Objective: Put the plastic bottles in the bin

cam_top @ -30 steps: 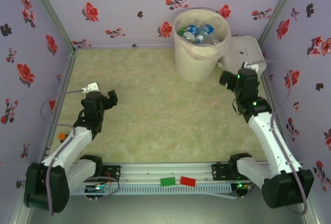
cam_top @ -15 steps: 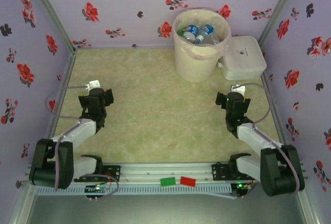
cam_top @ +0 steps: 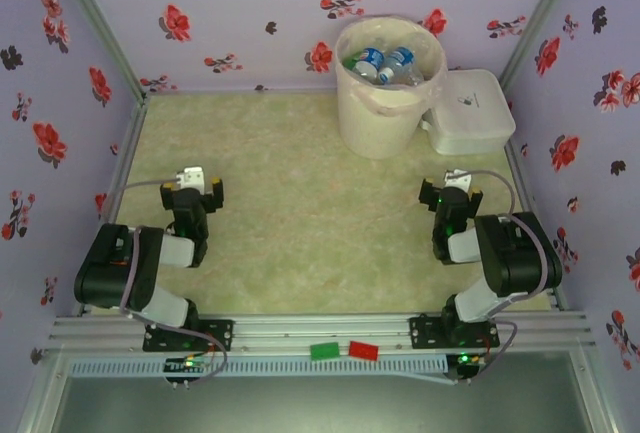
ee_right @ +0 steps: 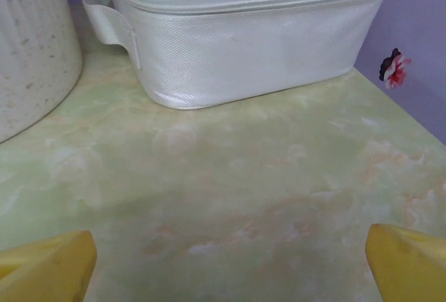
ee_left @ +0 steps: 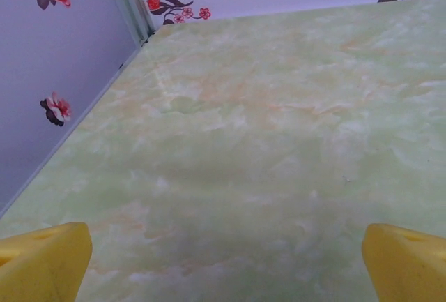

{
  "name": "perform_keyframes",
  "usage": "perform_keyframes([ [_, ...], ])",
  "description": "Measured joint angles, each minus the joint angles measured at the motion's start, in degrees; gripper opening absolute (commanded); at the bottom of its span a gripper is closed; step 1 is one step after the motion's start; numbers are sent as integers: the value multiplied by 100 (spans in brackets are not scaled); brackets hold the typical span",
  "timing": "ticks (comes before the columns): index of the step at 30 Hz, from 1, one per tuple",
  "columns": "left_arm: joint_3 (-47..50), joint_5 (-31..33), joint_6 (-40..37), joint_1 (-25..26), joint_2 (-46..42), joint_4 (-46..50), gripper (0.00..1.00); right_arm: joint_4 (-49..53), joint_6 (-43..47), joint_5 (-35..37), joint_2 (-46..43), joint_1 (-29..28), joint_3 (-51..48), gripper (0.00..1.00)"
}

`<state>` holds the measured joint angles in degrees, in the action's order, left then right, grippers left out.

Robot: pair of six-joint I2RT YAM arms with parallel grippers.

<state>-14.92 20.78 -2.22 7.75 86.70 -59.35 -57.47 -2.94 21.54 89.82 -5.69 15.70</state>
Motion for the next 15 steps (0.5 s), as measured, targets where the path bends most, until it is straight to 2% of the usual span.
perform_keyframes([
  [6,31,-393,-15,-166,264,-295,100,372,-133,-363,-20,310,553,99],
  [15,17,-494,-15,-166,264,-321,100,601,-184,-466,-20,345,562,99],
])
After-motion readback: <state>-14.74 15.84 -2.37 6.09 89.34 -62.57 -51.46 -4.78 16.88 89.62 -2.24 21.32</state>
